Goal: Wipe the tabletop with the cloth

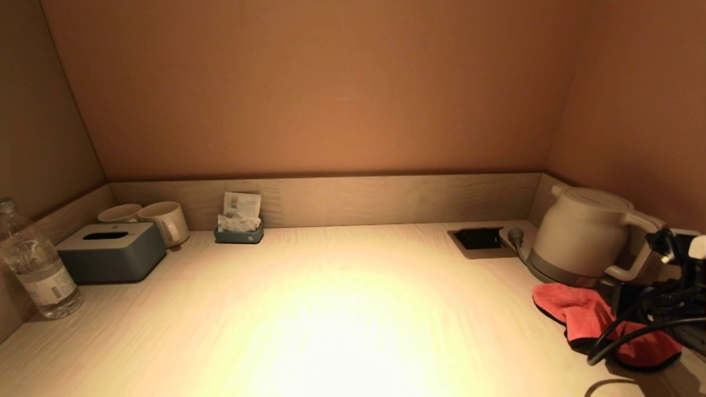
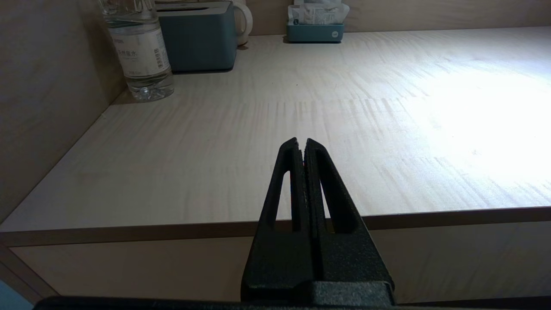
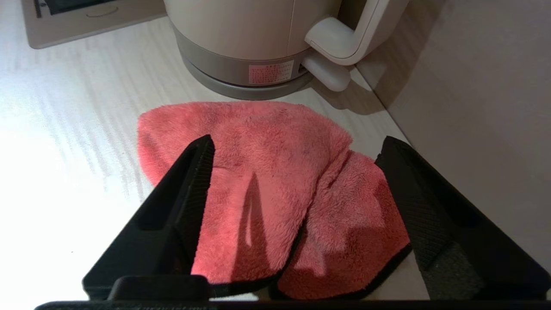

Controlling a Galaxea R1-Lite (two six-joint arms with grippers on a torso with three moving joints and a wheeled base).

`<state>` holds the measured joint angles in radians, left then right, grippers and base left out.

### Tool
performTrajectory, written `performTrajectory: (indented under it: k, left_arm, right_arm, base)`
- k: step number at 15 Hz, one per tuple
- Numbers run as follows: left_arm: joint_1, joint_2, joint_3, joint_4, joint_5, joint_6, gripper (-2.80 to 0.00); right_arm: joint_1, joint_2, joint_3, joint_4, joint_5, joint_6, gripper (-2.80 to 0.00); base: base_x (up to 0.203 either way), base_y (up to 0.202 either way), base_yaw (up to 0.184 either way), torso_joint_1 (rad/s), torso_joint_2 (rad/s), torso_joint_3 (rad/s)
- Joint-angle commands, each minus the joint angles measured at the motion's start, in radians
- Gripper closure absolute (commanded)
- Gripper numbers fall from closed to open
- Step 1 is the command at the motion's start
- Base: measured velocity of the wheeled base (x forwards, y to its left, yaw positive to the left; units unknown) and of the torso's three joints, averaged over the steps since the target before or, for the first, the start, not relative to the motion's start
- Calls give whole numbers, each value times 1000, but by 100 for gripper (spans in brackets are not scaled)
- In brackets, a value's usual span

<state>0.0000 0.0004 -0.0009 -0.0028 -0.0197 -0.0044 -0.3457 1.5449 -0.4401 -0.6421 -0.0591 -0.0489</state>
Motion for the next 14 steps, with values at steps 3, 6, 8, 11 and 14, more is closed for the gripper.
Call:
performTrajectory:
  k: [3,6,8,11,14]
  left_arm:
    - [-1,1,-1,-1,0,0,0]
    - [-1,1,1,-1,0,0,0]
    - [-2,1,0,-1,0,0,0]
    - [-1,1,0,-2,0,0,0]
    - [0,1,-1,0,0,0,0]
  right_arm:
    - [16,-105,21,17,-1,-8,-280]
    - [17,-149,36,30,10,-9,-280]
    - [25,-223,50,39,39,-10,-280]
    - [85,-408,54,145,57,-13,-280]
    - [163,-663,17,335,60,-18,-280]
  base:
    - [0,0,0,0,0,0]
    - [0,0,0,0,0,0]
    - [0,0,0,0,0,0]
    - [0,0,0,0,0,0]
    - [0,0,0,0,0,0]
